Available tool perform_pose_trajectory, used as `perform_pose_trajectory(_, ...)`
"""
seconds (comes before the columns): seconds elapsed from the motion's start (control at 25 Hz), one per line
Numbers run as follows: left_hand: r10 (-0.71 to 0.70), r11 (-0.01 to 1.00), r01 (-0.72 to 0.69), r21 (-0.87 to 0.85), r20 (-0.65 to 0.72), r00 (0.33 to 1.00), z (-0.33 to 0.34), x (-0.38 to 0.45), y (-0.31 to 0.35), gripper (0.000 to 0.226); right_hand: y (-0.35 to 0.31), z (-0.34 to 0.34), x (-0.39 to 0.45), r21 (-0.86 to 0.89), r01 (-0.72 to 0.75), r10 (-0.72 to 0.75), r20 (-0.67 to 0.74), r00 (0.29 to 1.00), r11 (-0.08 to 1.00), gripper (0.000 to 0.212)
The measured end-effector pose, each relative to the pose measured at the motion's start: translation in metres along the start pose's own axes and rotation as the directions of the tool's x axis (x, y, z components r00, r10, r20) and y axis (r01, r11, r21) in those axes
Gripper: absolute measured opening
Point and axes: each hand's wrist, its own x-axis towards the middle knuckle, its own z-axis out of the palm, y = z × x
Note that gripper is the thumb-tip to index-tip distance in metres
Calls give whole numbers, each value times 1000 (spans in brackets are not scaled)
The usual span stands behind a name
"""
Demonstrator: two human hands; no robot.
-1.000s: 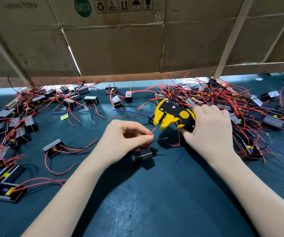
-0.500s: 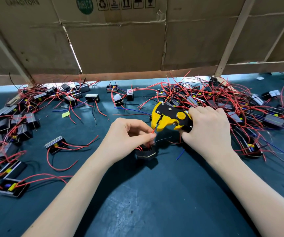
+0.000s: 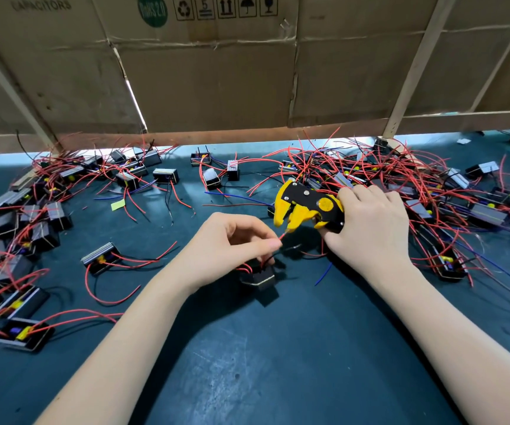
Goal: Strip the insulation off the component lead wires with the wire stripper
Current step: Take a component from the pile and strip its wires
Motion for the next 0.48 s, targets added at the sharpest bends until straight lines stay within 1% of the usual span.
perform_pose_trajectory(0.08,-12,999,9,35,79,997,-4,-2,0,5,2,1,-1,10,-26,26,-4,1000,1000,39)
perform_pose_trajectory(0.16,-5,997,-4,77,117,993,-7,-3,0,5,3,3,-3,7,-40,40,20,999,999,40)
perform_pose_trajectory(0.32,48,992,-71,103,212,976,-7,-6,3,14,5,3,-2,13,-70,69,47,997,997,39)
perform_pose_trajectory(0.4,89,980,-126,156,225,970,0,-6,4,15,5,4,-3,15,-70,69,48,996,997,38)
perform_pose_trajectory(0.48,117,962,-168,215,231,966,7,-4,5,11,6,4,-3,10,-67,66,55,996,998,37)
